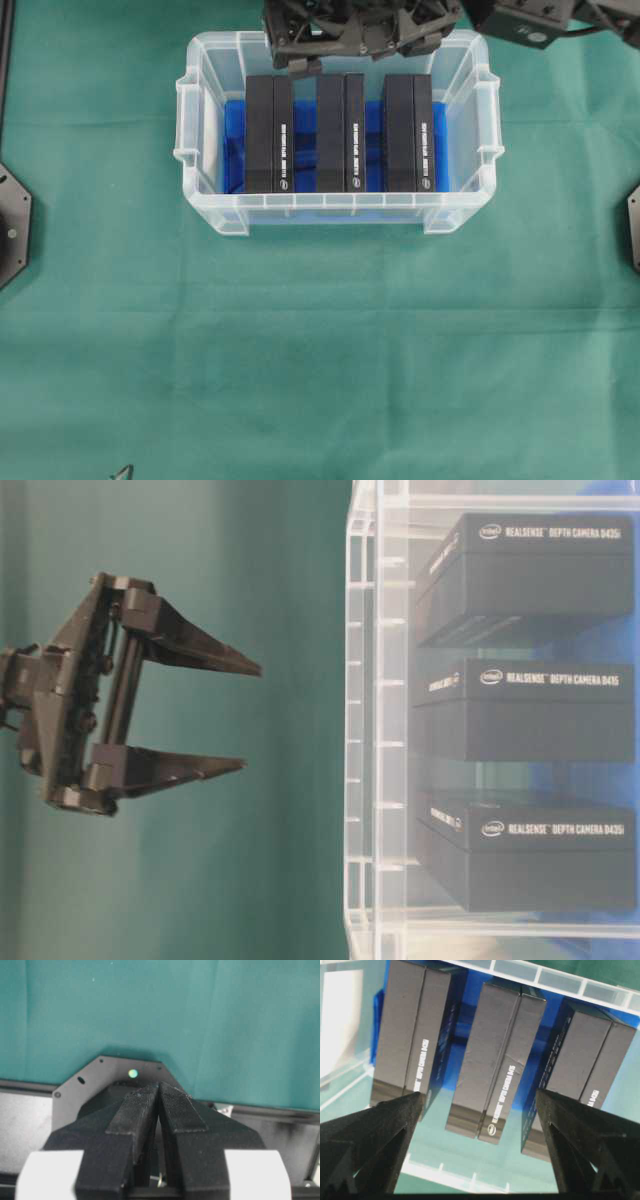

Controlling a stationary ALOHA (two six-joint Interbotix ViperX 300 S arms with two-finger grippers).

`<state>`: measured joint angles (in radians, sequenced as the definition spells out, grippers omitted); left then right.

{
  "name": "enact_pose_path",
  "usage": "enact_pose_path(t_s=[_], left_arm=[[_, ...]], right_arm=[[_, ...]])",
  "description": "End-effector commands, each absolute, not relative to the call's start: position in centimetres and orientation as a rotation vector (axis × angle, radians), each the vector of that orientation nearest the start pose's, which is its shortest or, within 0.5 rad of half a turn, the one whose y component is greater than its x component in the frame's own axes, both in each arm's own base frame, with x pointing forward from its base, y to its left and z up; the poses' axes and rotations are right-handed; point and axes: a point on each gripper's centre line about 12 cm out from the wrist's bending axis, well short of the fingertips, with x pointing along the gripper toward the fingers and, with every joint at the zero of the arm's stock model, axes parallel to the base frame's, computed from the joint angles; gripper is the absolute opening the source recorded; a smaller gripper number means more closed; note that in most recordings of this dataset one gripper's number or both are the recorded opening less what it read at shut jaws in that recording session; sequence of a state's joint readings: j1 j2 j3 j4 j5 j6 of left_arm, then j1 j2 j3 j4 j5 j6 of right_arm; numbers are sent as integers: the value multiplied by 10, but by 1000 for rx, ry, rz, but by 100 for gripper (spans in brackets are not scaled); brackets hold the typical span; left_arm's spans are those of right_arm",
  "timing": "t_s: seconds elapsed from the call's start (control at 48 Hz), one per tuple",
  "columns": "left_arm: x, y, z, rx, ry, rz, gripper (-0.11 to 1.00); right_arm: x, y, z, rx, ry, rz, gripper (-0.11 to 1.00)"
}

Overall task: Take the box out of the case with the right arm.
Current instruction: 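Move the open right gripper over the middle black box, then lower the right gripper around the middle box and close it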

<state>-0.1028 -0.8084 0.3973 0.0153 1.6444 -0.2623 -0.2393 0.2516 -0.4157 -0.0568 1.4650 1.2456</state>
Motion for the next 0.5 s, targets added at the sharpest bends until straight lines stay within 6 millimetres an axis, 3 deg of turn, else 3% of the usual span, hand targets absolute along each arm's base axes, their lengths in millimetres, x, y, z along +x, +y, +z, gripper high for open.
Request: enact_pose_path(t_s=[0.0,0.479], left_arm=[[139,-12,391,-157,1212,86,0],[140,-12,392,-159,1210,86,0]], right_arm=[[444,-113,345,1162,964,-1015,93],[447,-112,280,1163,1015,-1028,93]])
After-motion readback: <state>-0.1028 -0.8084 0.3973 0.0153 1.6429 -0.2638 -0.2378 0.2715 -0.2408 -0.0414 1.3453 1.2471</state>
